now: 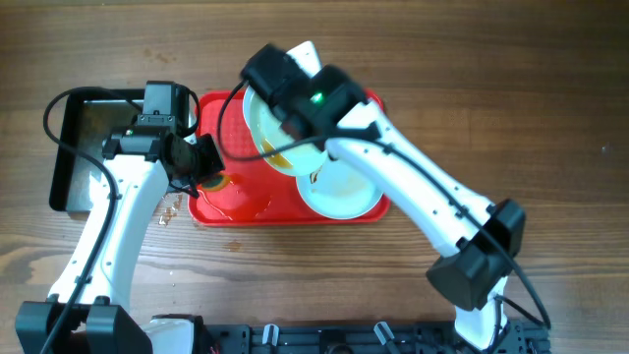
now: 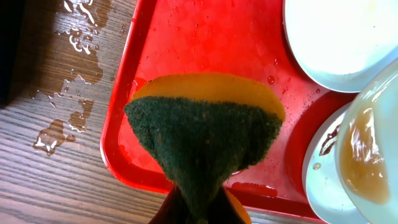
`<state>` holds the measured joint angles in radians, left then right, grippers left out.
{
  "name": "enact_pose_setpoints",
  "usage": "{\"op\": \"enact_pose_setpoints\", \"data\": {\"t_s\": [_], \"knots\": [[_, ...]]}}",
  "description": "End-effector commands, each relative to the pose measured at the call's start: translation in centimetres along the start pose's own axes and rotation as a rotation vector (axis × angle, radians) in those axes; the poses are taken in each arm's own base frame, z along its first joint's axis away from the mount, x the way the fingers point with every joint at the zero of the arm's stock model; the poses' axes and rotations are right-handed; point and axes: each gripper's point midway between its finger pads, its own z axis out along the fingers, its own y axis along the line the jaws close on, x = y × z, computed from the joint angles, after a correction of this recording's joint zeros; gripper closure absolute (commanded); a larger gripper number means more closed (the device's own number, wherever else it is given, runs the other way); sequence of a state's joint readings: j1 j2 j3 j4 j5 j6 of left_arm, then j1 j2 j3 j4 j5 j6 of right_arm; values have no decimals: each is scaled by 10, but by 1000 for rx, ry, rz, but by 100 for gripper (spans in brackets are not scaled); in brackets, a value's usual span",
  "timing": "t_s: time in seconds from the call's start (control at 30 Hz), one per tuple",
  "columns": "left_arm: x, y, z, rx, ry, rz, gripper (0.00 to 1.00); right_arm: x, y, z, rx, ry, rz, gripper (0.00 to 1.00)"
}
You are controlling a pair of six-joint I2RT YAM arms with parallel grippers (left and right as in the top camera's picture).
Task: Clean dirty plates on tray and stack at the side
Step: 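Lift the top plate with the right gripper and place it right of tray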
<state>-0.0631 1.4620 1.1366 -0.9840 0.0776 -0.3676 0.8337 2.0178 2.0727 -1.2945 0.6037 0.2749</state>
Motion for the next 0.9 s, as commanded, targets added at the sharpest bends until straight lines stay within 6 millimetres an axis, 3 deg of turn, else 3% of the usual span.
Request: {"op": "enact_pose_setpoints", "data": {"t_s": [0.0, 0.2, 0.4, 0.87], "knots": [[-6, -6, -9, 28, -27, 21, 96, -21, -16, -30, 186, -132, -87, 96], [-6, -6, -9, 28, -27, 20, 96, -33, -13, -51, 304, -221, -163, 96], [-6, -6, -9, 29, -27, 20, 96, -35, -11, -56, 339, -229, -242, 96], [-3, -4, -6, 24, -17, 19, 96, -41, -7, -67, 363, -285, -174, 96]]}}
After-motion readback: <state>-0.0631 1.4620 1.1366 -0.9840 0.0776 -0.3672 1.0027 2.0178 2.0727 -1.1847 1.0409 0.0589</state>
